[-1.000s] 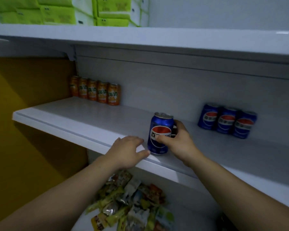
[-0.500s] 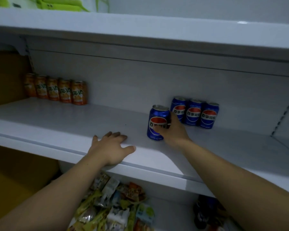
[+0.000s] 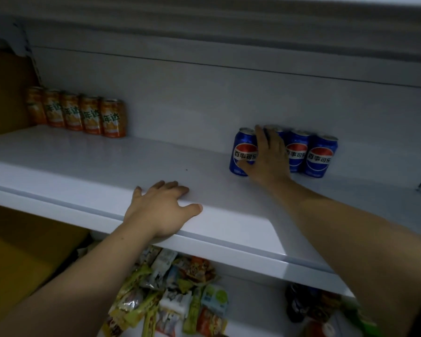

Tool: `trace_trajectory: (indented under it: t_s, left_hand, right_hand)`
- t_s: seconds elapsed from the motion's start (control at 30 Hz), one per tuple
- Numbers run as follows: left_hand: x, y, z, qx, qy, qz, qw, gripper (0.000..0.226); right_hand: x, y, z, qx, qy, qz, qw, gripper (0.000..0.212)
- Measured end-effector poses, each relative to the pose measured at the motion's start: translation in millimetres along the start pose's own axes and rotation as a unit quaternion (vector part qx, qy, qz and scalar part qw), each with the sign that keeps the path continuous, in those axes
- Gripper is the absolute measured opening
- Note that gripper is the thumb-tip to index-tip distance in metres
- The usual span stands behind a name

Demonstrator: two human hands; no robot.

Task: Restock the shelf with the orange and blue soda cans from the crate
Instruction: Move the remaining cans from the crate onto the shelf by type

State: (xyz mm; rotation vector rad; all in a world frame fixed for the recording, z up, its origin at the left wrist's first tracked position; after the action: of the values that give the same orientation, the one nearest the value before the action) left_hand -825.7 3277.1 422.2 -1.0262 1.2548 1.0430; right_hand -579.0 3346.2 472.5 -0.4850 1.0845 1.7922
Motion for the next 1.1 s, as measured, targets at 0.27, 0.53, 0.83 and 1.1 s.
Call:
trace_trajectory:
  t_s: [0.27,0.53,0.83,1.1]
  left_hand:
    - [0.1,0.8,-2.0,0.002,-0.008,-0.004,1.000,0.067]
    - [0.3,1.1,-1.7,0.001,-0.011,-0.005,1.000,0.067]
    - [1.2,0.9,-1.7,0.005,-0.007,0.003,1.000,0.067]
    - [-0.7,0.2,-1.8,0.012,-0.009,-0.004,1.000,0.068]
  right_hand:
    - [7.8,-3.7,24.0,-0.017,0.029,-0.132,0.991,0.091]
    - [20.2,-12.7,40.2,-0.013,0.031,-0.198,0.980,0.093]
    - [29.2,-13.8,49.8,0.026,0.045,-0.219,0.974,0.092]
    - [24.5,-1.7,36.0,0.020,0.062,-0.167,0.984,0.098]
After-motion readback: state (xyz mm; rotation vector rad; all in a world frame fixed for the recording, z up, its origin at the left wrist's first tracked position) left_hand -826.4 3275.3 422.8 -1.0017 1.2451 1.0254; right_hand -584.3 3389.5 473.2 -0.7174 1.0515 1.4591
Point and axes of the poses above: each hand's wrist, its own z-axis towards the middle knuckle, its own x-axis out of the palm, y = z × x, the point moved 7 cm from there along z, towards the middle knuckle, and after that the axes turned 13 degrees about z, right-handed, at the moved point
